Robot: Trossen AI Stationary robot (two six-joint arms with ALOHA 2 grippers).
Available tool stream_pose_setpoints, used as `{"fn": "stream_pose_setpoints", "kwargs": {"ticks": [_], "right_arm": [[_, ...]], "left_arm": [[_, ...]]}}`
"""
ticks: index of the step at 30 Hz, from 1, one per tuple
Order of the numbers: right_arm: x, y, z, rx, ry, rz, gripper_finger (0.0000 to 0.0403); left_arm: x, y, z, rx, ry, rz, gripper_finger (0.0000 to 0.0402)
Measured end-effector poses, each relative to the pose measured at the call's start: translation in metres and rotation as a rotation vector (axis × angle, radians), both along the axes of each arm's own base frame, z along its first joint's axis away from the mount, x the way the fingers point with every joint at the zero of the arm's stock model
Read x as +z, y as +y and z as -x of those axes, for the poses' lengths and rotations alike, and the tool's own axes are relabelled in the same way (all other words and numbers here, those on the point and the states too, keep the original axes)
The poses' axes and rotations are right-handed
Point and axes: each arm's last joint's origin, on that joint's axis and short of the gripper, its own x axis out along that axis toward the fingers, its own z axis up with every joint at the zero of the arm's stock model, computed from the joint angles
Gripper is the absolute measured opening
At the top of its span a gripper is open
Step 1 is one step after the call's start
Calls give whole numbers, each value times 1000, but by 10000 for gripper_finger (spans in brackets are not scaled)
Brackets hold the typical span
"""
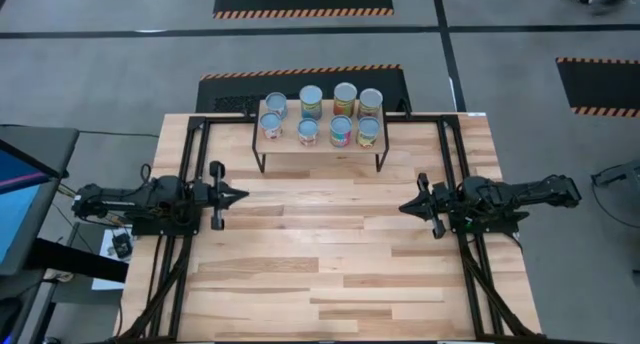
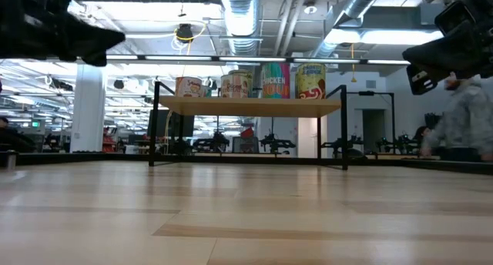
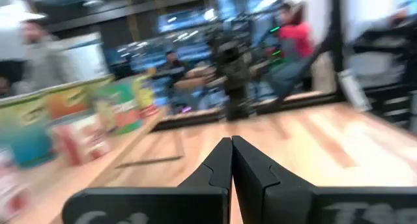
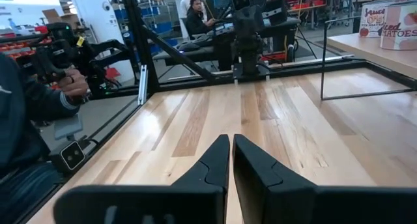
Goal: Pick and place cans onto a shelf
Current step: Return to Home Position
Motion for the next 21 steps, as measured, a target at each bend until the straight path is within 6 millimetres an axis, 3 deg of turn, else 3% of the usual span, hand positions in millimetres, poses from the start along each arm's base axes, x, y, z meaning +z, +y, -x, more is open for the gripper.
{"fn": "stream_pose_setpoints", "kwargs": {"ticks": [3,14,21], "right_arm": [[0,0,0,0,1,-2,47],[0,0,0,-1,2,-1,47],[0,0,0,-2,2,-1,47]], "left_arm": [[1,-2,0,-69,-9,4,0],[-4,0,-1,-5,54,145,0],[-4,0,-1,-4,61,143,0]]}}
